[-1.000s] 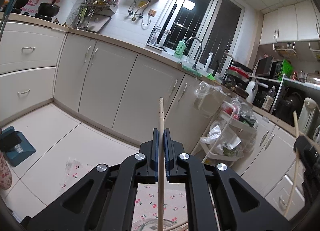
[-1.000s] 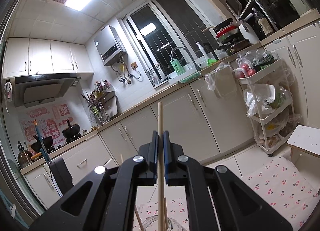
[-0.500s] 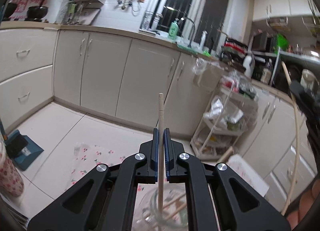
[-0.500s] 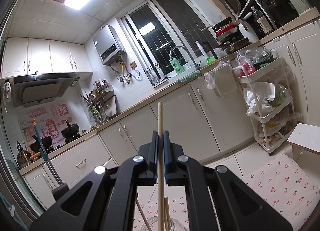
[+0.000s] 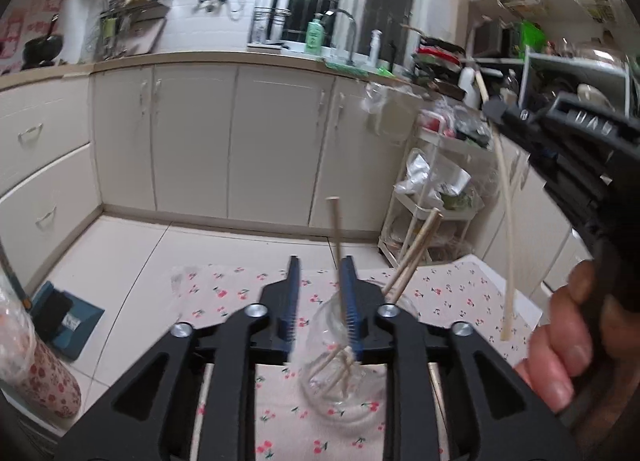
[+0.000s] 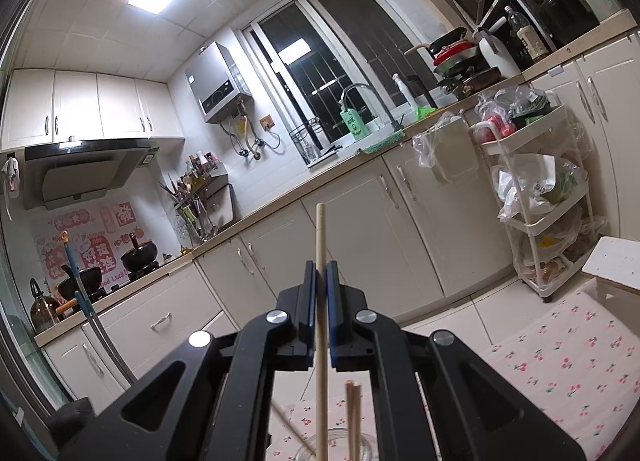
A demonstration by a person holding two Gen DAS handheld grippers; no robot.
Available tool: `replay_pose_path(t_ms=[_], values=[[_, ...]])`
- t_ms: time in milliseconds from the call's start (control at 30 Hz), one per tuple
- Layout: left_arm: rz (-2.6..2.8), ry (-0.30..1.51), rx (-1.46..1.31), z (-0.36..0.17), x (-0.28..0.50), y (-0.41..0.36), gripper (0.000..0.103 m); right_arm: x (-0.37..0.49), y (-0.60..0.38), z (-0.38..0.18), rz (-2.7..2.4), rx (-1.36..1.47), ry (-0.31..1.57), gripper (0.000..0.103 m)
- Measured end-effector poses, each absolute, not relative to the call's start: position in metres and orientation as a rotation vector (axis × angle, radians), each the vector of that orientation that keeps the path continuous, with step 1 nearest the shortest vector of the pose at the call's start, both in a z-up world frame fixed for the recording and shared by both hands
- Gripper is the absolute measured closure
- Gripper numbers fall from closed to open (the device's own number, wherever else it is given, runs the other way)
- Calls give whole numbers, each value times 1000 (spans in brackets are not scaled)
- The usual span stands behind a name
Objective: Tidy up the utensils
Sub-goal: 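Lower the stick into the glass jar and open the left gripper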
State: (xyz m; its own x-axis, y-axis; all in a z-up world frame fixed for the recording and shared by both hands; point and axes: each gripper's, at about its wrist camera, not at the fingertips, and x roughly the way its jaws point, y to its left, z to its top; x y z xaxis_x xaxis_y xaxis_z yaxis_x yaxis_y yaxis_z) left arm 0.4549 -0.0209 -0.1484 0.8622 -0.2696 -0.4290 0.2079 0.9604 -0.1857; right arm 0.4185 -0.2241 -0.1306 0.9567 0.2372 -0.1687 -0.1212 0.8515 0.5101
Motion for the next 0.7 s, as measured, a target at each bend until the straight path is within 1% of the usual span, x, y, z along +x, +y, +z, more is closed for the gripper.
replay_pose_path(t_ms=[33, 133, 267, 700], values=[[-235, 469, -157, -149, 452, -13, 71, 419, -221, -131, 193, 517, 229, 97], [-195, 476, -234, -153, 447, 11, 66, 424, -210, -134, 201, 507, 214, 97], [-173, 495, -331, -160, 451, 37, 65, 433, -199, -136, 188, 487, 191, 97], [-195, 492, -384, -161, 457, 54, 64, 447, -164, -160, 164, 387, 199, 97]])
